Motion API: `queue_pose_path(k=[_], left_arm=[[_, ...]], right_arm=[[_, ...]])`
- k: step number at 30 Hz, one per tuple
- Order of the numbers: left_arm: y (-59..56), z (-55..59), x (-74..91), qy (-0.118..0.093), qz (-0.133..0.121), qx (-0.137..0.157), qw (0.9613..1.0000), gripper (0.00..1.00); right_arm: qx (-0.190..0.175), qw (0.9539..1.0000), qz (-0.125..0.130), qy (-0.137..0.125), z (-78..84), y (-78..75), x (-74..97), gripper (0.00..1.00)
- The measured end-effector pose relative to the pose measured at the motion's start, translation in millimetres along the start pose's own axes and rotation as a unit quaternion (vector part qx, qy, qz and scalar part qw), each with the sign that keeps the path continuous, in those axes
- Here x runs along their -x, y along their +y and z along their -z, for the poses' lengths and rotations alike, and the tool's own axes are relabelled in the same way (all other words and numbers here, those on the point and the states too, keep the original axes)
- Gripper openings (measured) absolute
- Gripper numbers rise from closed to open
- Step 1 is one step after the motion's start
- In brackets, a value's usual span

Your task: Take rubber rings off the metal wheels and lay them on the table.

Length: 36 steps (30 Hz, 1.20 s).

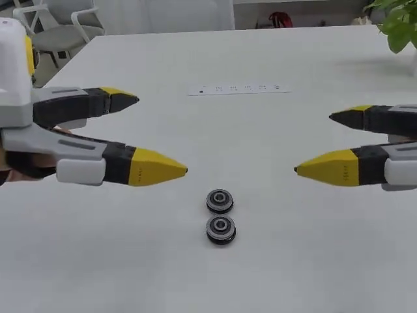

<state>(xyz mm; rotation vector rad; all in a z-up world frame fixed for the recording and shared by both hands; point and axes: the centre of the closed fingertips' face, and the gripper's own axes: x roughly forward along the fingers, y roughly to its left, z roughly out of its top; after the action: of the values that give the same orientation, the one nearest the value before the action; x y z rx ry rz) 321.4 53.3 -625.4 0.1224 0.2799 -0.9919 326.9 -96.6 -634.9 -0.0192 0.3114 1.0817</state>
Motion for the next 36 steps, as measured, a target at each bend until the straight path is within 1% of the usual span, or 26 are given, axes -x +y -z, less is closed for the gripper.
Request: queue_pose_path(k=[3, 5, 10, 12, 13, 15, 17, 18, 21, 22, 23, 25, 27, 30, 31, 33, 34, 36], left_arm=[[3.0, -4.0, -6.2, -0.007, 0.008, -0.002, 0.9999, 0.94], [2.3, -4.5, -10.5, -0.008, 0.011, -0.005, 0.9999, 0.95], [-3.0, -2.3, -23.2, -0.003, 0.019, -0.011, 0.9998, 0.95], [-2.7, -0.8, -27.3, 0.000, 0.019, -0.015, 0.9997, 0.95], [-1.3, 0.2, -28.8, 0.002, 0.016, -0.018, 0.9997, 0.95], [0.4, 1.5, -32.5, -0.001, 0.015, -0.018, 0.9997, 0.95], [-2.4, 2.1, -36.4, -0.008, 0.022, -0.009, 0.9997, 0.94], [-3.5, 4.2, -38.6, -0.010, 0.027, -0.007, 0.9996, 0.94], [-9.7, 12.4, -43.3, -0.010, 0.039, -0.011, 0.9991, 0.94], [-11.4, 15.3, -44.6, -0.009, 0.042, -0.010, 0.9990, 0.93], [-12.8, 20.4, -46.4, -0.005, 0.045, -0.007, 0.9989, 0.93], [-14.3, 27.0, -48.7, -0.002, 0.048, -0.004, 0.9988, 0.93], [-14.1, 30.8, -50.0, -0.003, 0.050, -0.003, 0.9988, 0.91], [-13.8, 34.3, -52.0, -0.010, 0.049, 0.007, 0.9987, 0.88], [-13.8, 35.6, -52.5, -0.014, 0.048, 0.007, 0.9987, 0.86], [-13.8, 38.4, -53.1, -0.018, 0.045, 0.009, 0.9988, 0.85], [-14.1, 40.1, -53.6, -0.018, 0.045, 0.010, 0.9988, 0.84], [-15.5, 47.2, -54.7, -0.011, 0.047, 0.013, 0.9988, 0.83]], right_arm=[[0.006, 0.9999, -0.003, -0.011, -10.9, -1.3, -5.5, 0.91], [0.012, 0.9999, -0.004, -0.011, -14.1, -1.6, -9.4, 0.90], [0.021, 0.9996, -0.017, -0.012, -20.5, 1.1, -21.8, 0.89], [0.021, 0.9995, -0.020, -0.011, -22.4, 0.4, -26.8, 0.88], [0.021, 0.9995, -0.021, -0.014, -25.1, 0.6, -29.9, 0.88], [0.023, 0.9992, -0.022, -0.023, -31.7, 1.8, -35.3, 0.88], [0.024, 0.9990, -0.024, -0.030, -34.7, 2.8, -40.0, 0.86], [0.024, 0.9988, -0.028, -0.032, -34.2, 3.9, -43.8, 0.85], [0.022, 0.9983, -0.031, -0.045, -30.1, 4.8, -50.2, 0.82], [0.019, 0.9982, -0.034, -0.045, -27.6, 5.4, -51.4, 0.80], [0.017, 0.9981, -0.038, -0.046, -21.4, 7.1, -53.9, 0.78], [0.019, 0.9980, -0.040, -0.045, -17.7, 10.3, -56.4, 0.75], [0.024, 0.9980, -0.046, -0.036, -9.7, 13.2, -60.0, 0.73], [0.021, 0.9980, -0.054, -0.024, 1.5, 16.8, -64.9, 0.69], [0.024, 0.9981, -0.054, -0.013, 7.6, 17.3, -66.4, 0.68], [0.029, 0.9982, -0.051, -0.009, 13.8, 18.0, -68.7, 0.66], [0.028, 0.9983, -0.051, -0.007, 15.7, 17.9, -69.4, 0.66], [0.020, 0.9984, -0.052, -0.001, 21.5, 17.7, -71.2, 0.66]])
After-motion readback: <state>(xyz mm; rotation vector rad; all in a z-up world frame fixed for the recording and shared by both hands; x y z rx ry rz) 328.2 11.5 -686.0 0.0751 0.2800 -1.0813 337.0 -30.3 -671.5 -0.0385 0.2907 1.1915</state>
